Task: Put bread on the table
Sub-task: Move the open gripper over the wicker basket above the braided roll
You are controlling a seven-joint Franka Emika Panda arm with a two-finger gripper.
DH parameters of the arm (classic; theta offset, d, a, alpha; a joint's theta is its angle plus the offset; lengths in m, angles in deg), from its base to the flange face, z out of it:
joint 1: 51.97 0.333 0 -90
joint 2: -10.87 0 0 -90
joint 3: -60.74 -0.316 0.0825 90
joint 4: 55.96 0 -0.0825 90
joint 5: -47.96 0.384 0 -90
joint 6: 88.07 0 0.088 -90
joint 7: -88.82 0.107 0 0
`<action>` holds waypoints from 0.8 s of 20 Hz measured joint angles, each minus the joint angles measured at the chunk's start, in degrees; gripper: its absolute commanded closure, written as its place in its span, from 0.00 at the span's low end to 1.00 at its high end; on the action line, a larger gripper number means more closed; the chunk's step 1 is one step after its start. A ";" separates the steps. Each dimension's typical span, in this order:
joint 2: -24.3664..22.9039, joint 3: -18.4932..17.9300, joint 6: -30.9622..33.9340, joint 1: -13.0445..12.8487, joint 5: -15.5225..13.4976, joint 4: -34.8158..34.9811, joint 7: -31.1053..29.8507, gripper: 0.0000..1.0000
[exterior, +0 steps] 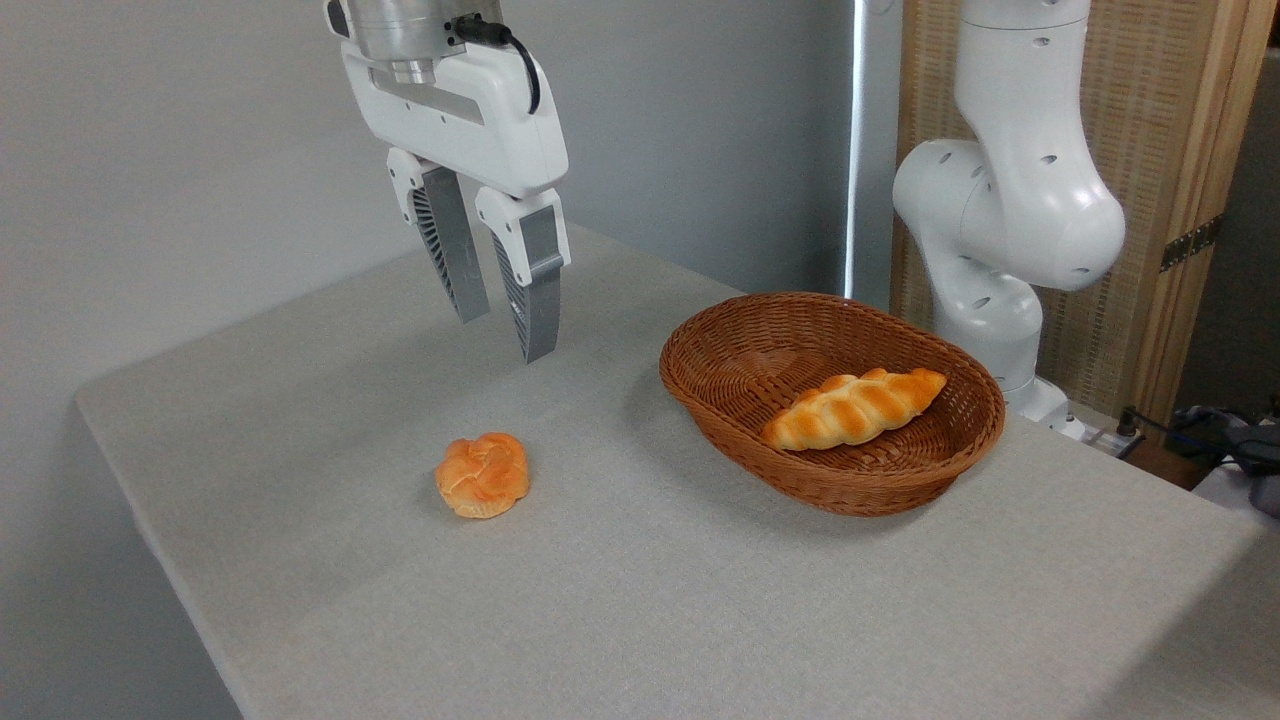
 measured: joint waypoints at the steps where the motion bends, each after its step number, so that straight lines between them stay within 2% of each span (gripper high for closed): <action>1: 0.01 0.00 0.00 0.00 0.00 0.00 0.00 0.00; 11: -2.56 -0.25 0.00 0.12 0.00 3.41 0.00 0.00; 16: -6.16 -0.25 0.04 0.12 0.00 8.04 0.02 0.00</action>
